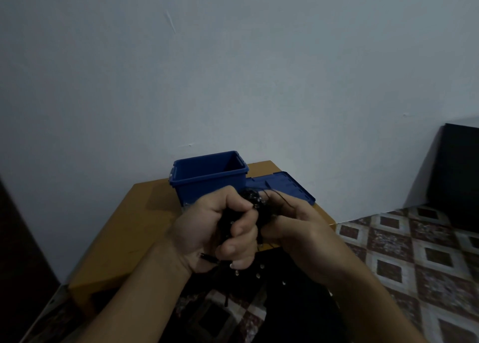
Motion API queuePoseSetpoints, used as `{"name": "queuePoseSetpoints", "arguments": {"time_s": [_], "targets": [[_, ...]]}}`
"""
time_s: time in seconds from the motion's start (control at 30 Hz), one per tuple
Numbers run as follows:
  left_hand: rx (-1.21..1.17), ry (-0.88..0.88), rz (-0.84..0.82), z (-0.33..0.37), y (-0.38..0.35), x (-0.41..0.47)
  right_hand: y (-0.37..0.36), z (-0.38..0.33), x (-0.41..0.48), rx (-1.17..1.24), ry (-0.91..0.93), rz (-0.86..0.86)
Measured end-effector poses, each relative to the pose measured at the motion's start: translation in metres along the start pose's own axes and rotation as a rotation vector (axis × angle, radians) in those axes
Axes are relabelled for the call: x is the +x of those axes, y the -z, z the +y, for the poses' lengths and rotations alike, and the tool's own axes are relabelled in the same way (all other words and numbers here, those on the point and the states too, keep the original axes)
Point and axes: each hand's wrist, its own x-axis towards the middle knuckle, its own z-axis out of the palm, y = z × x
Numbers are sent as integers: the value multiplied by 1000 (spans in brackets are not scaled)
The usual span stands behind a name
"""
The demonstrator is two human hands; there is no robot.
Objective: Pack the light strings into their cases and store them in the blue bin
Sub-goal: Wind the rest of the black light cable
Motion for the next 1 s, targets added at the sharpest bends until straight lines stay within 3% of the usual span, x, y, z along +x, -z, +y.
{"name": "queuePoseSetpoints", "arguments": {"time_s": [0.27,0.57,0.83,1.0], "targets": [[-15,-37,23,7,10,1,0,0,2,29,-64,-11],[119,-3,225,13,3,6,-9,5,5,-28,-8,86],[156,-16,311,13,2,7,-15,6,3,-86,47,142],[106,-38,179,10,7,6,-13,5,3,-63,5,131]]}}
